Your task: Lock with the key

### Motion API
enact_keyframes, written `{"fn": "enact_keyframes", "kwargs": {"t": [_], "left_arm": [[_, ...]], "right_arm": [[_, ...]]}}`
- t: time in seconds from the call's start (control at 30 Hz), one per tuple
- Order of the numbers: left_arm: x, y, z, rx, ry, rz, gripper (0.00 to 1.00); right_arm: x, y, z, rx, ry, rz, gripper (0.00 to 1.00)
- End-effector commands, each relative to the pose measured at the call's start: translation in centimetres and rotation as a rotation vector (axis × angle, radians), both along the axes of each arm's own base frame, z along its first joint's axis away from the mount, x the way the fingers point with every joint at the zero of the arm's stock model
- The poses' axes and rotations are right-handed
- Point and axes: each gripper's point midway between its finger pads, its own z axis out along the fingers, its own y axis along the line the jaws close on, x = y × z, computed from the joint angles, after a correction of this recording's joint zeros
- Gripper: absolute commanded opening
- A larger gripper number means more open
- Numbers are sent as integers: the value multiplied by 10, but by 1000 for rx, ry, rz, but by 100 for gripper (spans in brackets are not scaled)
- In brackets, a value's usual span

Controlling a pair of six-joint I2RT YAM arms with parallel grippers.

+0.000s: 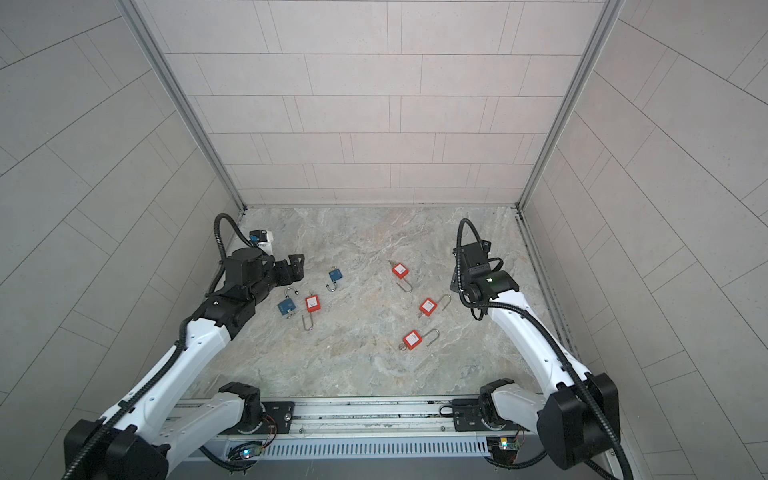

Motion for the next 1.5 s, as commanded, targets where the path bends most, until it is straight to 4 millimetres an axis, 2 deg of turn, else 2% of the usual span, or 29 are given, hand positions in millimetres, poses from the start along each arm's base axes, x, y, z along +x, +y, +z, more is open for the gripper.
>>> {"fn": "enact_keyframes", "kwargs": {"t": [0.0, 0.1, 0.23, 0.47, 0.63, 0.77, 1.0, 1.23, 1.47], "left_arm": [[-19, -15, -28, -124, 157, 29, 93], [-18, -29, -24, -95, 157, -6, 93], [-16, -36, -20, -61, 194, -38, 93], [-13, -44, -16, -68, 215, -54, 93], [-12, -52, -12, -64, 233, -94, 93], [-12, -51, -10, -29, 258, -103, 93], [-17, -46, -19, -10, 276, -88, 93], [-17, -43, -23, 14, 287, -88, 93], [-15, -44, -29, 10, 310, -74, 93]], "right_arm": [[-25, 29, -15, 11, 167, 27, 74], [-25, 51, -24, 18, 212, 54, 75], [-26, 73, -43, 93, 278, 54, 75], [-21, 99, -69, 175, 363, 8, 77], [-12, 110, -83, 162, 421, -62, 77], [-7, 120, -96, 175, 443, -106, 76], [-9, 115, -112, 171, 461, -200, 74], [-3, 107, -120, 180, 444, -243, 71], [0, 104, -125, 188, 440, -245, 63]]}}
